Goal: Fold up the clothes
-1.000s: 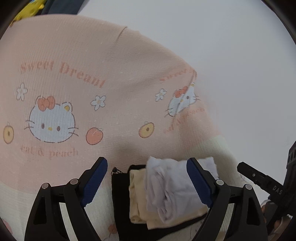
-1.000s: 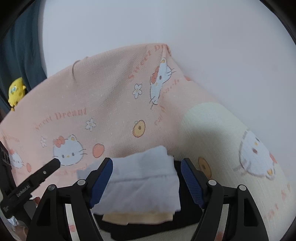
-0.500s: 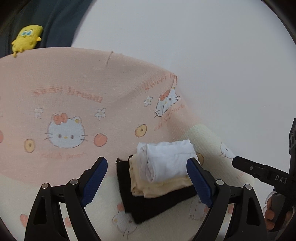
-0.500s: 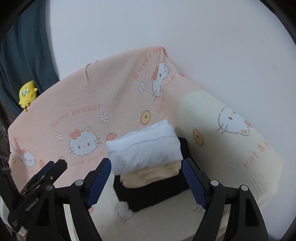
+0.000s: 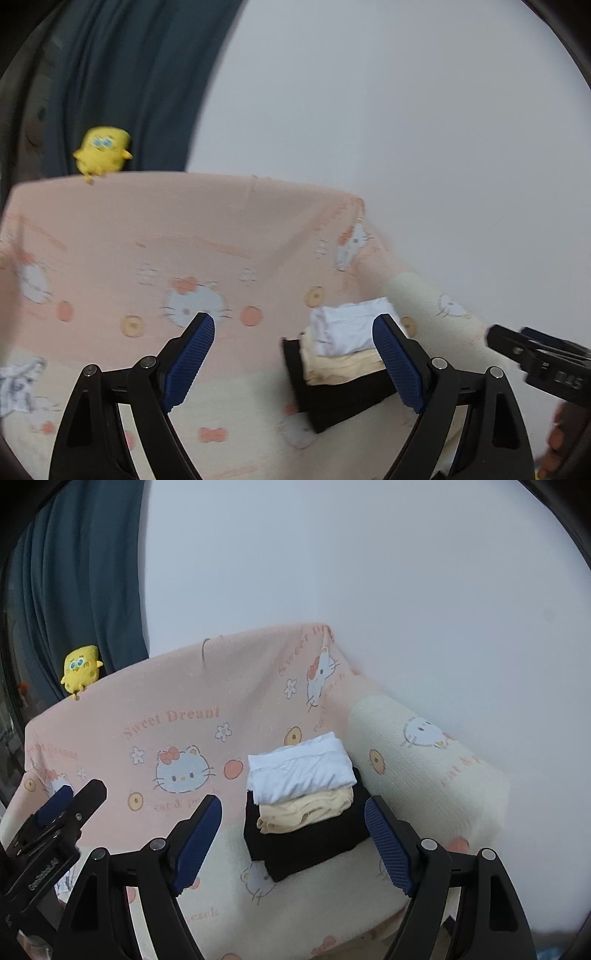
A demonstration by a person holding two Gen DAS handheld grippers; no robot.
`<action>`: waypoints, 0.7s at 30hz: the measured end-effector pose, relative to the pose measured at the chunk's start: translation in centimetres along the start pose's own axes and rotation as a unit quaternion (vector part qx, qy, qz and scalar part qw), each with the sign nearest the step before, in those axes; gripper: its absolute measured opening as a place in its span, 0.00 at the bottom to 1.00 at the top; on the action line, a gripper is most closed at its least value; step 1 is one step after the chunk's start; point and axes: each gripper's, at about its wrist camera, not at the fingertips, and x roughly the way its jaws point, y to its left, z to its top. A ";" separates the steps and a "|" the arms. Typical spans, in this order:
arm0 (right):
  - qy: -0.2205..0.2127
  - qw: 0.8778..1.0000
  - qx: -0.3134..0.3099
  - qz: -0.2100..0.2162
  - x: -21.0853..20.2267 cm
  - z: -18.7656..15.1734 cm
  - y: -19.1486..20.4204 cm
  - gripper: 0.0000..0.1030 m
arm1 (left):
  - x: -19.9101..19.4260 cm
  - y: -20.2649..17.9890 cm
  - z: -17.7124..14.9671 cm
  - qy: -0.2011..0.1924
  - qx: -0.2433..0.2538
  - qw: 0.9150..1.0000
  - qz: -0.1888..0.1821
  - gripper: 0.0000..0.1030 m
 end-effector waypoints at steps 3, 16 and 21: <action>-0.025 1.000 -0.003 -0.005 -2.6 -1.7 1.0 0.90 | -1.6 0.6 -0.6 0.017 -0.020 1.000 -0.004 0.85; -0.070 0.995 0.034 -0.060 -10.2 -9.8 2.5 0.94 | -7.9 -0.2 -5.1 0.052 -0.004 0.995 -0.082 0.85; -0.060 0.995 0.052 -0.065 -11.1 -12.3 2.6 0.96 | -9.0 -1.4 -7.7 0.036 0.053 0.997 -0.038 0.86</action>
